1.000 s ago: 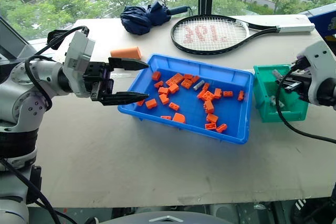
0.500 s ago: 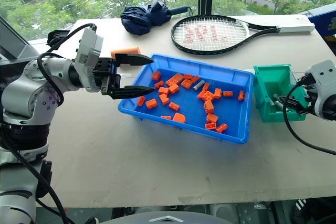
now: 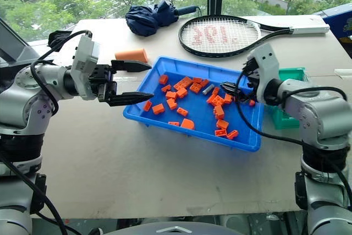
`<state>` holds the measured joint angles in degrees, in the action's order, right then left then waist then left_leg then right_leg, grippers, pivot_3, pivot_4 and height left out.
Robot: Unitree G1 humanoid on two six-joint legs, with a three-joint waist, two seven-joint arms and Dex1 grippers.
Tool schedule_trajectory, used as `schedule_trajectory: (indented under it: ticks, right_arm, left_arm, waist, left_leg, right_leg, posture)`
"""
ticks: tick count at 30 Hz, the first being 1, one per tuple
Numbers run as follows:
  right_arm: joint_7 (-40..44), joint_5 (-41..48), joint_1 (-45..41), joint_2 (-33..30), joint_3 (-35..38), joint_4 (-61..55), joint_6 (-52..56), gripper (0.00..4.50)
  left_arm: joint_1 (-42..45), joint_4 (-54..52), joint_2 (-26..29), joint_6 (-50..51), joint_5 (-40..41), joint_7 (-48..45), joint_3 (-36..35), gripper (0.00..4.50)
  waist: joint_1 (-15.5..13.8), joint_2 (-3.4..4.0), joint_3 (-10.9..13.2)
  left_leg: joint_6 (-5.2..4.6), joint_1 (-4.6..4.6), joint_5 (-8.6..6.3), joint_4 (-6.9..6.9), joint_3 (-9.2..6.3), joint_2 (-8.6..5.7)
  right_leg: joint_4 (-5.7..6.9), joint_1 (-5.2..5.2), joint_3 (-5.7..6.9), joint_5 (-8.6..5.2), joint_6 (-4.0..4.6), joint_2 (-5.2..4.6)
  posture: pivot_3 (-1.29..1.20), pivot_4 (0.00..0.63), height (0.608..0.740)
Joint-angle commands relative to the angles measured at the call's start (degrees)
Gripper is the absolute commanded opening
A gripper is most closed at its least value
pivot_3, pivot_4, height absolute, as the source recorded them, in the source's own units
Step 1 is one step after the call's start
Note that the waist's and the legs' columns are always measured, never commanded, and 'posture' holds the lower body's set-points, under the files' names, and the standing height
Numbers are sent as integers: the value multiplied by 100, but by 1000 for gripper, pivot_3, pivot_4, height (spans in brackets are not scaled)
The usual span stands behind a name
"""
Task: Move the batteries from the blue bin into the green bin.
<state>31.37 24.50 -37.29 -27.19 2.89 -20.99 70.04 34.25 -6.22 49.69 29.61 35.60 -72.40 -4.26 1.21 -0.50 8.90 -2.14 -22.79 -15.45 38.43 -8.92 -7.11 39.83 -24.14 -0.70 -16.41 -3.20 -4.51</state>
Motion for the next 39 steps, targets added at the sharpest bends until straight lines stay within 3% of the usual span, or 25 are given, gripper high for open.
schedule_trajectory:
  ticks: [1, 10, 27, 30, 33, 34, 39]
  right_arm:
    - [-17, -204, -234, 220, -515, 495, -686, 4407]
    - [216, -986, -900, 660, -1398, 2804, -2281, 4407]
    - [596, -1745, -1350, 1219, -1786, 4457, -3224, 4407]
    - [637, -1785, -1359, 1252, -1749, 4466, -3255, 3650]
    - [669, -1842, -1362, 1244, -1768, 4455, -3255, 2287]
    - [680, -1855, -1361, 1241, -1766, 4451, -3257, 2111]
    - [744, -1885, -1348, 1177, -1735, 4219, -3157, 2113]
  left_arm:
    - [11, -188, 86, -38, 44, 6, -198, 4500]
    - [-138, -427, 154, 77, 122, 134, -335, 4500]
    - [-265, -576, 226, 162, 147, 288, -475, 4500]
    - [-266, -566, 236, 165, 141, 300, -474, 4500]
    - [-247, -513, 261, 164, 84, 313, -443, 4500]
    - [-241, -500, 264, 156, 68, 314, -434, 4500]
    - [-230, -452, 270, 132, 33, 300, -401, 4500]
  waist:
    - [27, 1, 0]
    - [147, 1, 0]
    - [238, 2, 0]
    - [249, 2, 0]
    - [260, 2, -1]
    - [262, 2, -1]
    - [262, 2, 0]
  left_leg:
    - [1, 1, 1, 0, 1, 0]
    - [1, 3, 1, -3, 0, 0]
    - [2, 2, 1, -3, -1, 0]
    - [2, 2, 1, -3, -1, 0]
    - [2, 2, 1, -4, -1, 0]
    - [2, 2, 1, -4, -1, 0]
    - [2, 2, 1, -4, -1, 0]
  right_leg:
    - [3, 0, -1, 0, 0, 0]
    - [4, -4, -1, 0, 0, 1]
    - [5, -6, -2, 0, 0, 2]
    - [5, -6, -2, 0, 0, 3]
    - [5, -6, -2, 0, 0, 3]
    - [5, -6, -2, 0, 0, 3]
    - [5, -6, -2, 0, 0, 3]
  posture:
    - [0, 150, 740]
    - [0, 150, 740]
    - [0, 150, 740]
    - [0, 150, 740]
    - [0, 150, 740]
    - [0, 150, 740]
    - [0, 150, 740]
